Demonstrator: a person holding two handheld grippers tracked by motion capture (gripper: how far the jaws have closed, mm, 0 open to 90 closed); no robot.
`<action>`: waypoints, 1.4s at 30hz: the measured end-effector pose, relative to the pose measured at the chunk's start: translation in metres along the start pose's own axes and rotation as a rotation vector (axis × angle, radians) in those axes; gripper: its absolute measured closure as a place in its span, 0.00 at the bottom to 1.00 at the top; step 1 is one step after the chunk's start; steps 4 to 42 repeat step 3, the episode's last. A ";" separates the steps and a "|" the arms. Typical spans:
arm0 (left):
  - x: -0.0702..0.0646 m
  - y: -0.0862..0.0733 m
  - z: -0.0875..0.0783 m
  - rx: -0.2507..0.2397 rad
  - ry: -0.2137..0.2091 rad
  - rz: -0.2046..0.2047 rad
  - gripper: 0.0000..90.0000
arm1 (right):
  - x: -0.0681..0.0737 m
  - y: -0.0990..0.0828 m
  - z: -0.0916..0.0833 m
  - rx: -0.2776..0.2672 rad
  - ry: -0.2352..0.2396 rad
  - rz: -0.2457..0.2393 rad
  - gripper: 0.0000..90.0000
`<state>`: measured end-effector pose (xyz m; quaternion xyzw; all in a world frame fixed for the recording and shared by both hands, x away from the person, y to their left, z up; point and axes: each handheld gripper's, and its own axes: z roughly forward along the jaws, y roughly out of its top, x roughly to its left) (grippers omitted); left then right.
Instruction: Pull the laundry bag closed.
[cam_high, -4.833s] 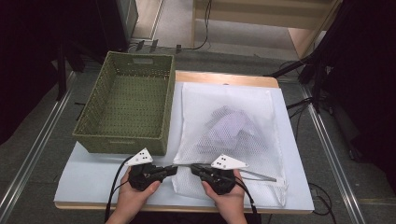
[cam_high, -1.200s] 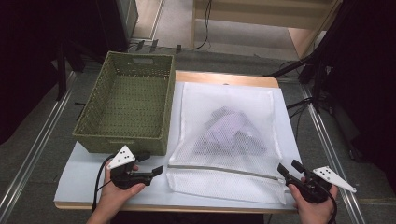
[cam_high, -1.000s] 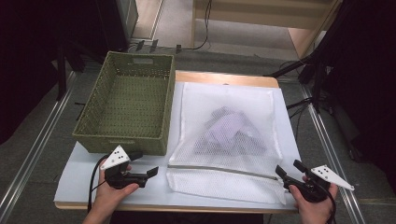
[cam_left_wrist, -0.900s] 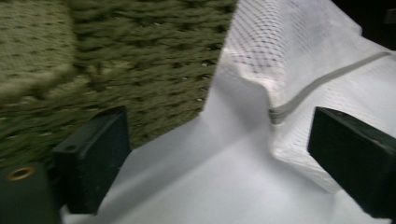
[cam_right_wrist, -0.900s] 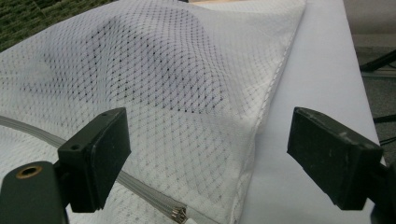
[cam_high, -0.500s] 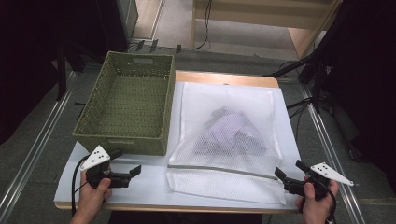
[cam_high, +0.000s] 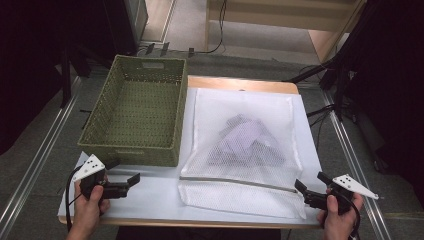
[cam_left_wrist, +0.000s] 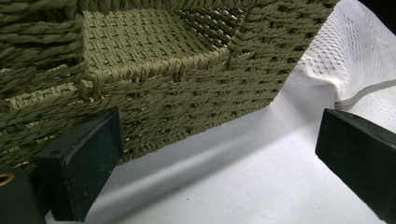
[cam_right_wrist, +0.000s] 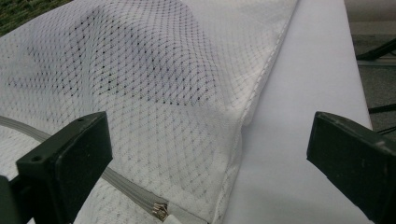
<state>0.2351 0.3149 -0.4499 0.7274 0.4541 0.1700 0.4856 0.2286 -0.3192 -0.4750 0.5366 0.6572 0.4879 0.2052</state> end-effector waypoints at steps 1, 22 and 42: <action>0.000 0.000 0.001 0.001 -0.003 -0.001 0.01 | 0.000 0.000 0.000 0.000 0.000 0.000 0.01; -0.002 0.000 0.001 0.007 -0.001 0.010 0.01 | 0.000 0.000 0.000 0.002 0.001 0.005 0.01; -0.002 0.000 0.001 0.007 -0.001 0.010 0.01 | 0.000 0.000 0.000 0.002 0.001 0.005 0.01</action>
